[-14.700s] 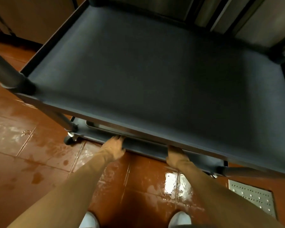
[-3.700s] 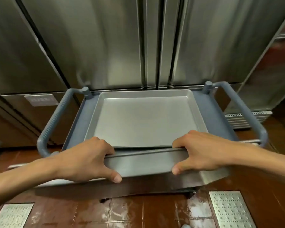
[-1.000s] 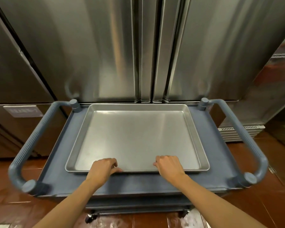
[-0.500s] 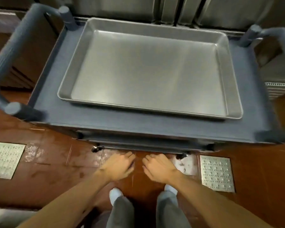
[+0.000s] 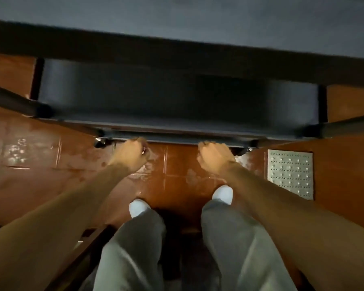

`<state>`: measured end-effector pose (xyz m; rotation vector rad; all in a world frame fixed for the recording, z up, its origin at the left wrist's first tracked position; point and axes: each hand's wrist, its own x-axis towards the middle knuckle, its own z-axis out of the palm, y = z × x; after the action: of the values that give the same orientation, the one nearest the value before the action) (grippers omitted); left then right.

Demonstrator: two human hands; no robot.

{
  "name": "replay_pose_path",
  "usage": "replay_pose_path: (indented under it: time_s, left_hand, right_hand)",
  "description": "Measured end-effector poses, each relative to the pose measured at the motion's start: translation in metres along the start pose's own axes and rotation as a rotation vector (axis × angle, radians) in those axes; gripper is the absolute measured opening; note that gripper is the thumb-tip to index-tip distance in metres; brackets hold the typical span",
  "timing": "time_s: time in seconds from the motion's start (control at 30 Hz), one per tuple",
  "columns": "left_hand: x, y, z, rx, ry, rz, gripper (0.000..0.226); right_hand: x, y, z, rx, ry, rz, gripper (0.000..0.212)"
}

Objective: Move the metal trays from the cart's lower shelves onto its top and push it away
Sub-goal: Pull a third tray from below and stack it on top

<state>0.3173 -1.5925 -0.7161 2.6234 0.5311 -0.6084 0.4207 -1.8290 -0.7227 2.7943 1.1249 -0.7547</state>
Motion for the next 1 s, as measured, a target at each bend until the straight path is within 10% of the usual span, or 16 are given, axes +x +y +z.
replay_pose_path:
  time_s: [0.6,1.0]
  left_hand:
    - [0.146,-0.058,0.116,0.067,-0.101,0.059,0.053]
    - [0.16,-0.054,0.157,0.084,-0.174,0.029,0.069]
  right_hand:
    - [0.126,0.046,0.148,0.086,-0.077,0.248,0.023]
    - [0.151,0.039,0.184,0.028,-0.058,0.238,0.059]
